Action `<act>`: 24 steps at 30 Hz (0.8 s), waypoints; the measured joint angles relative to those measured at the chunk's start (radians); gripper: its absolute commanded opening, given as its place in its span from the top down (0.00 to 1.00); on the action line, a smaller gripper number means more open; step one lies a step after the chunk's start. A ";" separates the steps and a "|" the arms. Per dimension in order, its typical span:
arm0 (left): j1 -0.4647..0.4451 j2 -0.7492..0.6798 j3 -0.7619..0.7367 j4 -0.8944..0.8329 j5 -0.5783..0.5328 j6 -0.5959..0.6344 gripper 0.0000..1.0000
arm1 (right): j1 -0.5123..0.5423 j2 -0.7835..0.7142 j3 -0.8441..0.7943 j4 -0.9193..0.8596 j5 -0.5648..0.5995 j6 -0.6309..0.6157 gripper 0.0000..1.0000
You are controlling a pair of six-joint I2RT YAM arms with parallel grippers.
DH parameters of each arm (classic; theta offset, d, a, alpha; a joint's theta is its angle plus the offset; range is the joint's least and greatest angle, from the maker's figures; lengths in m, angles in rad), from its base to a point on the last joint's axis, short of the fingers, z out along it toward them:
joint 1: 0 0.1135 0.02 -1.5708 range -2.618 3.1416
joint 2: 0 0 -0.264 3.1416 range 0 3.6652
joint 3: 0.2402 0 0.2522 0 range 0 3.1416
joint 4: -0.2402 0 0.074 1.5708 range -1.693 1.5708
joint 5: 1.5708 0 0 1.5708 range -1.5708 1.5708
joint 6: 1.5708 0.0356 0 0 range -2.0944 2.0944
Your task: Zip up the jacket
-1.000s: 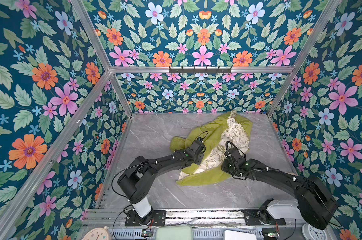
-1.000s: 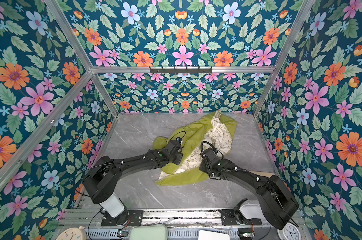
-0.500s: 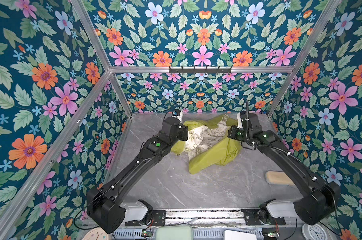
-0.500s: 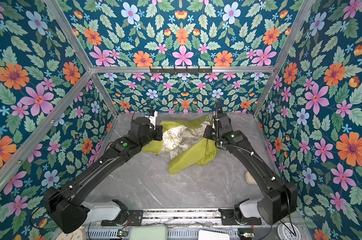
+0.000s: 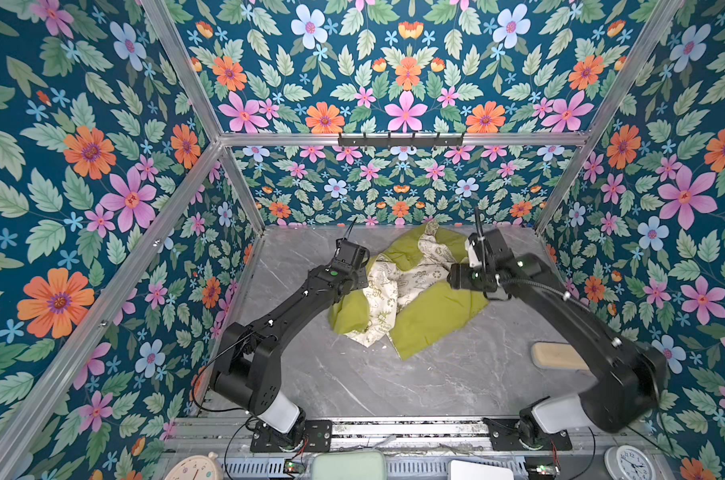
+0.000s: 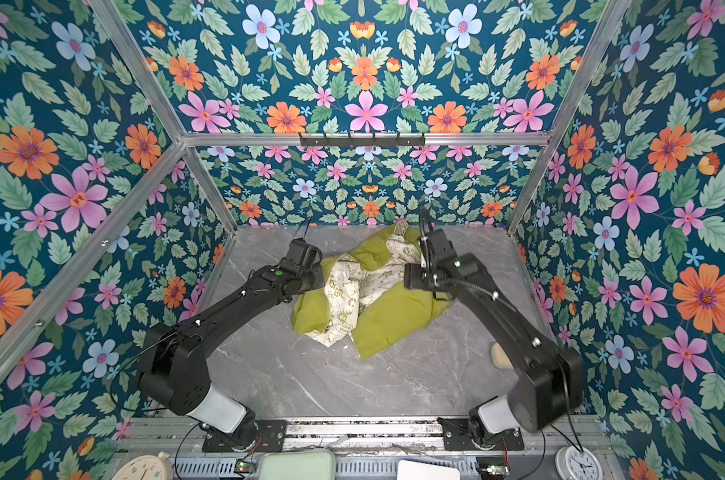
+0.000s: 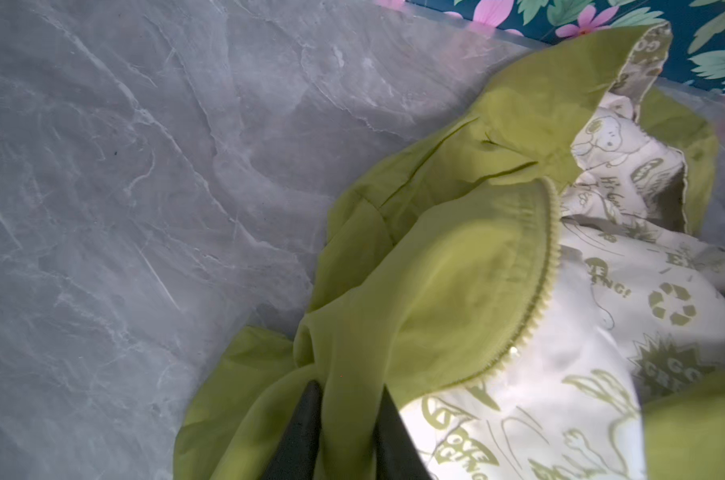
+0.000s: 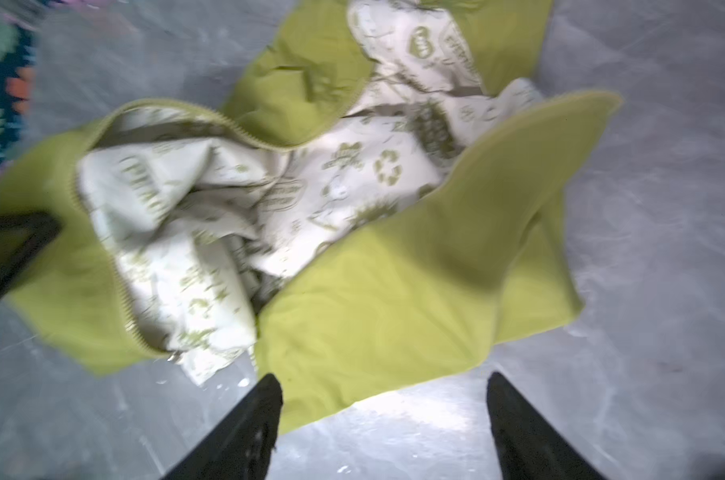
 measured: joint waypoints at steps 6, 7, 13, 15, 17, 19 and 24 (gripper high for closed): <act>0.023 -0.078 0.045 -0.070 -0.040 -0.006 0.00 | 0.178 0.047 -0.229 0.166 -0.045 0.211 0.18; 0.022 -0.109 0.040 -0.071 -0.036 -0.001 0.00 | 0.184 0.081 -0.223 0.191 -0.045 0.229 0.18; 0.023 -0.276 -0.051 -0.075 0.057 0.000 0.01 | 0.186 0.361 -0.079 0.238 0.002 0.247 0.27; 0.022 -0.315 -0.085 -0.067 0.108 0.000 0.01 | 0.188 0.417 -0.061 0.226 0.010 0.246 0.29; 0.020 -0.345 -0.113 -0.058 0.163 -0.003 0.01 | 0.188 0.447 -0.052 0.214 0.014 0.241 0.38; 0.019 -0.364 -0.136 -0.040 0.208 -0.004 0.01 | 0.188 0.472 -0.042 0.204 0.023 0.232 0.59; 0.021 -0.370 -0.184 0.008 0.298 -0.020 0.05 | 0.187 0.433 -0.064 0.155 0.057 0.219 0.90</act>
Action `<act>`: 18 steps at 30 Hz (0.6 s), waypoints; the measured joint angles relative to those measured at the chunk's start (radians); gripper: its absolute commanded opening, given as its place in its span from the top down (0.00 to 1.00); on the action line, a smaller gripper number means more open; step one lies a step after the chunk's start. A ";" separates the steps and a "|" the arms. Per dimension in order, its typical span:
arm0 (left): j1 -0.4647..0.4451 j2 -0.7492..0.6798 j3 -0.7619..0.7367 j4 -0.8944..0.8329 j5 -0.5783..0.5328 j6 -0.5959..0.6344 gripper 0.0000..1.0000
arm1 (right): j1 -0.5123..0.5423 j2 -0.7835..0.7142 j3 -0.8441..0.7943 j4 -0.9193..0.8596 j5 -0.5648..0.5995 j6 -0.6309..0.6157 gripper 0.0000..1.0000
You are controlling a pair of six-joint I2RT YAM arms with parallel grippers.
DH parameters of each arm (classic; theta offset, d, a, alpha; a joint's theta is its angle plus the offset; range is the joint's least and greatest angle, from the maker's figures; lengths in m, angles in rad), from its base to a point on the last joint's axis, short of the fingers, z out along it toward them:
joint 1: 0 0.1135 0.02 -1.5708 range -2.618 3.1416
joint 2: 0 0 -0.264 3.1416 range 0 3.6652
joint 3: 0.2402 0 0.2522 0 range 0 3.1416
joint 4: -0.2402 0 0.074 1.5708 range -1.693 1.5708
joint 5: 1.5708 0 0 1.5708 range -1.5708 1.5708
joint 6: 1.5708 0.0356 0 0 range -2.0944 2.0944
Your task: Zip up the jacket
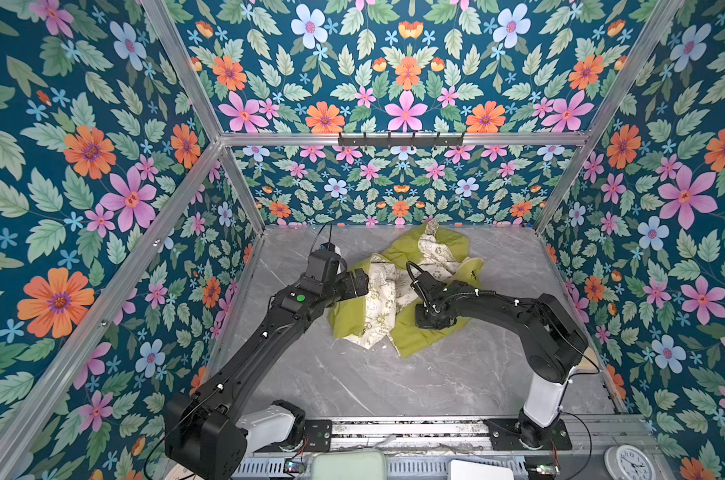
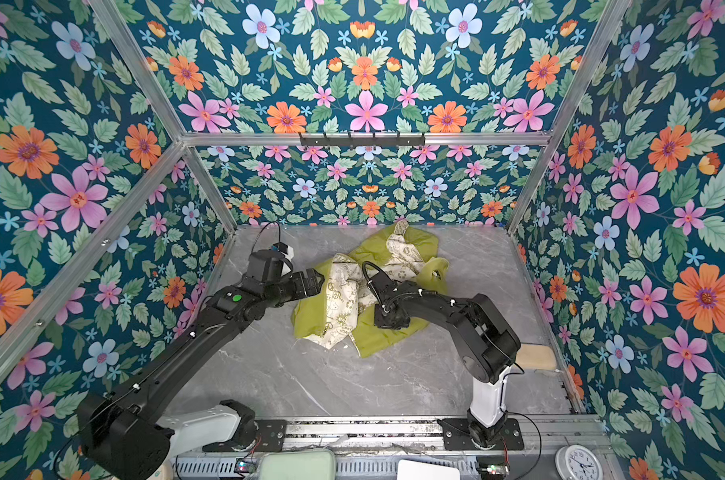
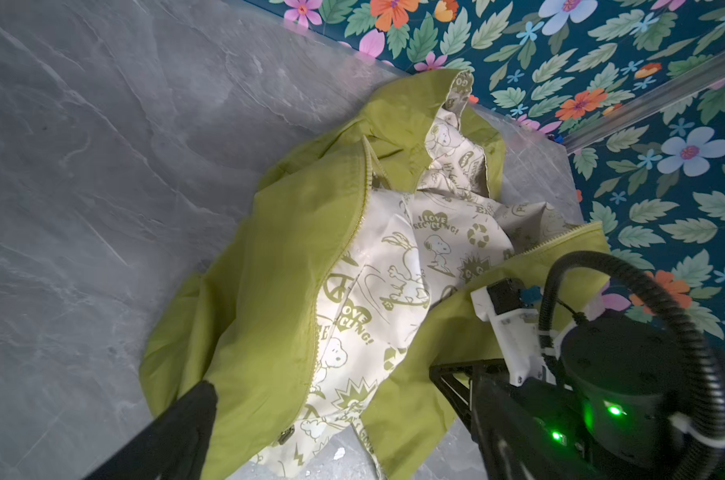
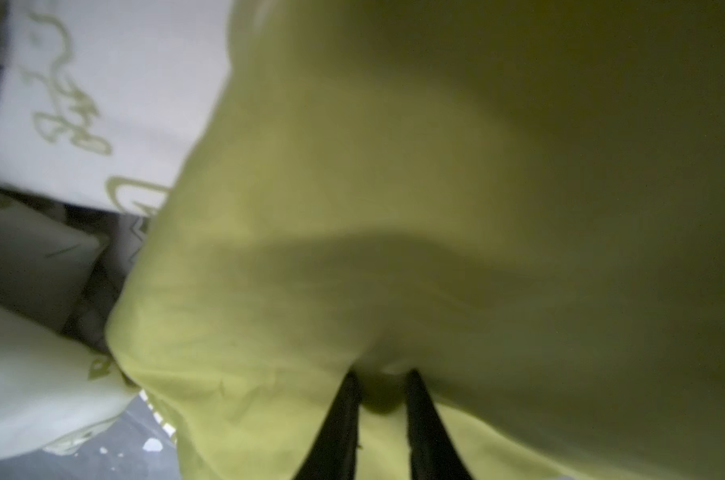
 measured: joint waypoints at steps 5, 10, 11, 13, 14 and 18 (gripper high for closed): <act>-0.013 0.034 -0.021 0.054 0.072 -0.007 0.11 | -0.009 -0.265 -0.109 -0.055 0.048 -0.025 1.00; -0.117 0.136 0.014 0.096 0.097 -0.006 0.14 | -0.051 -0.484 -0.278 -0.106 0.080 -0.023 1.00; -0.155 0.179 0.043 0.101 0.097 -0.001 0.14 | -0.054 -0.521 -0.308 -0.116 0.072 -0.017 1.00; -0.230 0.283 0.121 0.101 0.092 0.027 0.14 | -0.070 -0.583 -0.357 -0.116 0.052 0.006 0.82; -0.265 0.349 0.171 0.100 0.087 0.043 0.11 | -0.089 -0.613 -0.385 -0.110 0.042 0.018 0.72; -0.326 0.597 0.330 0.072 0.014 0.111 0.05 | -0.163 -0.678 -0.457 -0.079 -0.003 0.069 0.47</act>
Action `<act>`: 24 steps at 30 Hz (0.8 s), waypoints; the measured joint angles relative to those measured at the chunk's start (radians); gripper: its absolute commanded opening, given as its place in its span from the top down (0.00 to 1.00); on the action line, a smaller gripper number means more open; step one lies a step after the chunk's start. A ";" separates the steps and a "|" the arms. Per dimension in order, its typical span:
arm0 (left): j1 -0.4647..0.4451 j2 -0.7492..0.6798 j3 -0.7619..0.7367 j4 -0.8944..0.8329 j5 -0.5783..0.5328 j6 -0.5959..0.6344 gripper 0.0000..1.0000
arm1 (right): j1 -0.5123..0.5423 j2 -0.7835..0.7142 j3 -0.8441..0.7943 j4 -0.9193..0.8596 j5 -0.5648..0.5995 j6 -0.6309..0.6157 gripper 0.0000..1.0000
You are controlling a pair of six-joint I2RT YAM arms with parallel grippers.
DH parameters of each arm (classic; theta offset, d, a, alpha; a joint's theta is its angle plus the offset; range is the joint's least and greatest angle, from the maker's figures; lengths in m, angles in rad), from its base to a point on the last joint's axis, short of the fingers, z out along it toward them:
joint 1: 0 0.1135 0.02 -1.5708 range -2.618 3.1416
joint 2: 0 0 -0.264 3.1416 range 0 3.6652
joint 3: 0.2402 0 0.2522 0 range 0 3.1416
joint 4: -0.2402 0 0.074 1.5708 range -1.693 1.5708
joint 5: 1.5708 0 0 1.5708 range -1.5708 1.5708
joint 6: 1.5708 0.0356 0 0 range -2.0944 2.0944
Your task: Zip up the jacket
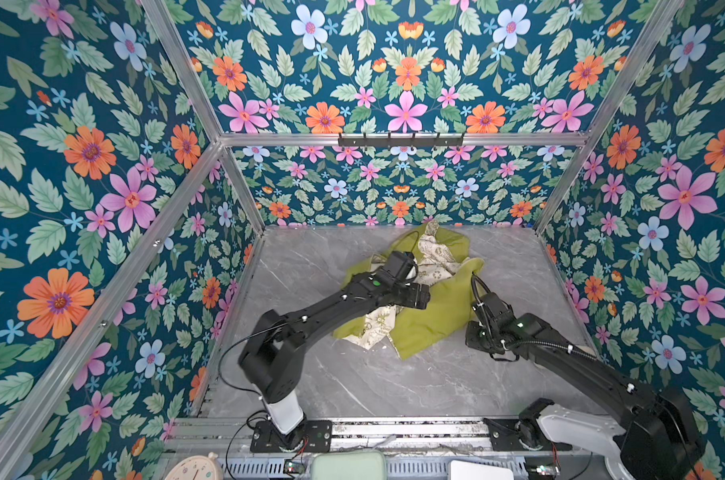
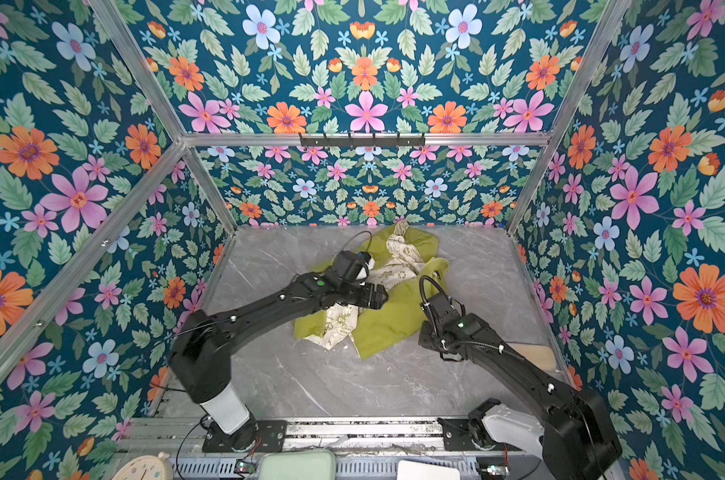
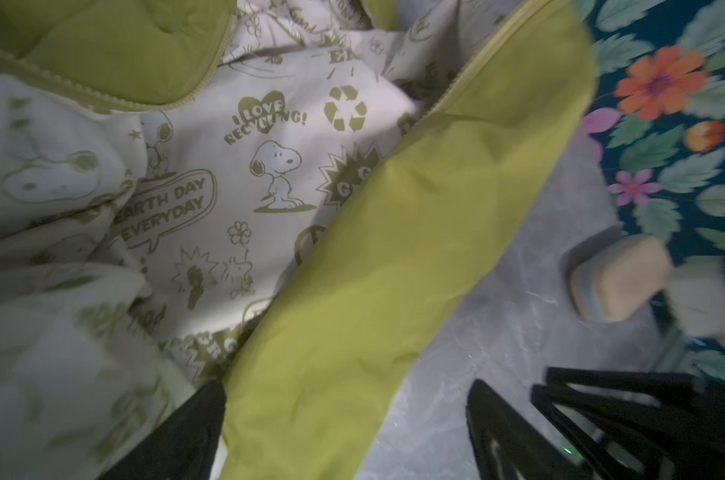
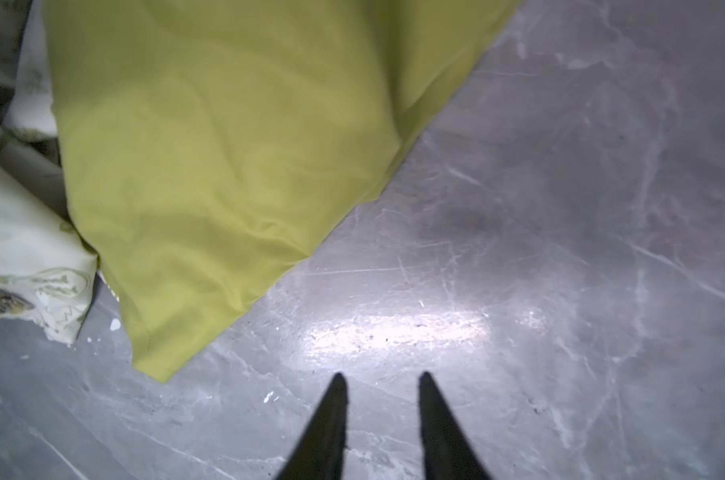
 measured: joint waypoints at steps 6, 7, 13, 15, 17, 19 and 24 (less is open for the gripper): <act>0.000 0.270 0.185 -0.069 -0.079 0.074 0.41 | -0.058 0.074 0.007 0.104 -0.087 0.038 0.33; -0.001 0.288 0.197 -0.076 -0.082 0.081 0.57 | -0.072 0.099 0.015 0.117 -0.100 0.039 0.33; -0.001 0.217 0.160 -0.072 -0.057 0.102 1.00 | -0.172 0.272 0.072 0.201 -0.161 0.039 0.35; -0.001 0.154 0.137 -0.056 -0.052 0.109 1.00 | -0.172 0.332 0.120 0.219 -0.179 0.034 0.39; -0.002 0.114 0.129 -0.044 -0.035 0.106 1.00 | -0.173 0.383 0.172 0.228 -0.186 0.028 0.53; -0.002 0.088 0.129 -0.042 -0.031 0.100 1.00 | -0.175 0.429 0.224 0.235 -0.186 0.016 0.56; 0.010 0.027 0.100 -0.043 -0.014 0.093 0.97 | -0.174 0.512 0.359 0.199 -0.173 -0.014 0.45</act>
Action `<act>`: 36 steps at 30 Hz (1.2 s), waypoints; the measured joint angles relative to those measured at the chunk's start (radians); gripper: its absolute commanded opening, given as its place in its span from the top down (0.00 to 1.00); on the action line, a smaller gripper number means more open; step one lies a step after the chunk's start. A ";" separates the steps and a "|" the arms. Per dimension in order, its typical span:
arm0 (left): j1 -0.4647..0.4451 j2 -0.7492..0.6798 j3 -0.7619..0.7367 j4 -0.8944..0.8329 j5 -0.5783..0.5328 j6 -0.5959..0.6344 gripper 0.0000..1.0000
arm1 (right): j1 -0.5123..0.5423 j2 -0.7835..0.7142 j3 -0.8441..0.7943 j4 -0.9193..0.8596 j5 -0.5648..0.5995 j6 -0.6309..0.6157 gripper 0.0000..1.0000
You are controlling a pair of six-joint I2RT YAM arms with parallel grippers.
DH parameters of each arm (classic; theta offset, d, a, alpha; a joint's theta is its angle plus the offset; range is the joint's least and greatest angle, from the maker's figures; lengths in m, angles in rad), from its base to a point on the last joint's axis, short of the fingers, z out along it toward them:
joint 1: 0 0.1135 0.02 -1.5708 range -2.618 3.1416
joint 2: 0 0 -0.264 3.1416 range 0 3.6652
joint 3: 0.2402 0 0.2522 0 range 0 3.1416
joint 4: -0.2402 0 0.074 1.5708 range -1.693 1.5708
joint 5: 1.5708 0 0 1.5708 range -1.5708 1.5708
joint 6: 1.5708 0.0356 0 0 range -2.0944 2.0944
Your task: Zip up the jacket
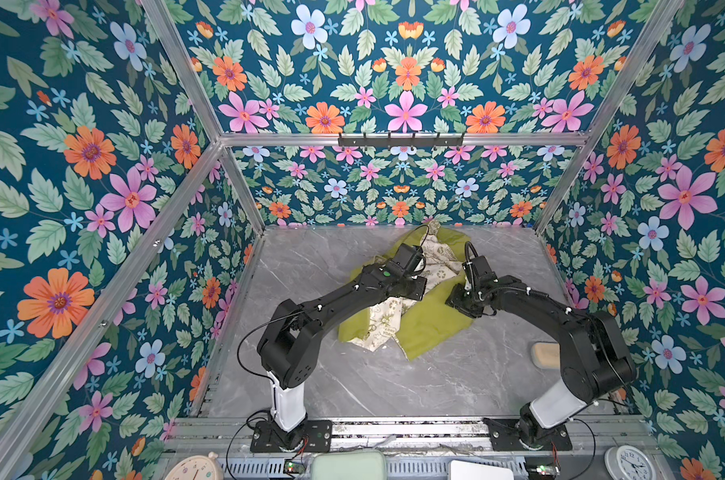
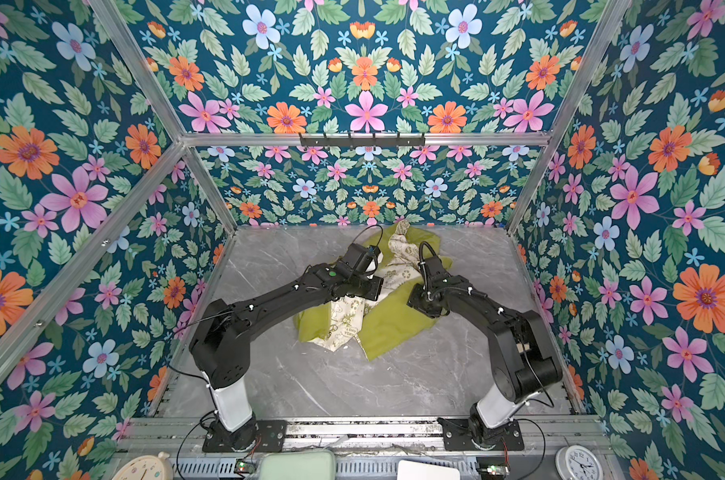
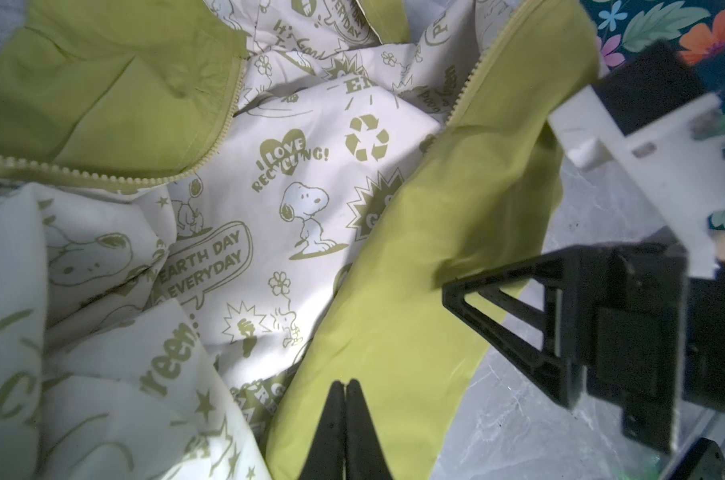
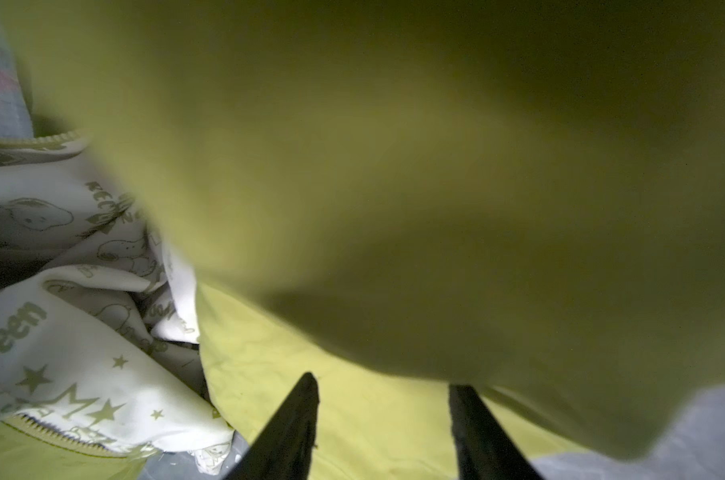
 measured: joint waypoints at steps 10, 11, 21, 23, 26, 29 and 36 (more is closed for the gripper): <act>0.168 -0.077 -0.229 0.007 -0.076 -0.109 0.57 | 0.039 0.118 0.217 -0.131 0.127 0.064 0.39; 0.177 -0.081 -0.241 0.007 -0.078 -0.117 0.55 | 0.042 0.160 0.252 -0.157 0.145 0.073 0.39; 0.257 -0.085 -0.307 0.043 -0.073 -0.130 0.52 | 0.074 0.348 0.446 -0.323 0.266 0.103 0.49; 0.271 -0.096 -0.321 0.050 -0.071 -0.130 0.51 | 0.074 0.363 0.444 -0.326 0.266 0.096 0.68; 0.286 -0.122 -0.343 0.056 -0.070 -0.129 0.51 | 0.073 0.367 0.438 -0.328 0.265 0.085 0.89; 0.298 -0.150 -0.358 0.058 -0.069 -0.125 0.51 | 0.079 0.356 0.436 -0.319 0.257 0.076 1.00; 0.324 -0.221 -0.373 0.052 -0.055 -0.106 0.48 | 0.156 0.232 0.453 -0.309 0.254 0.039 0.77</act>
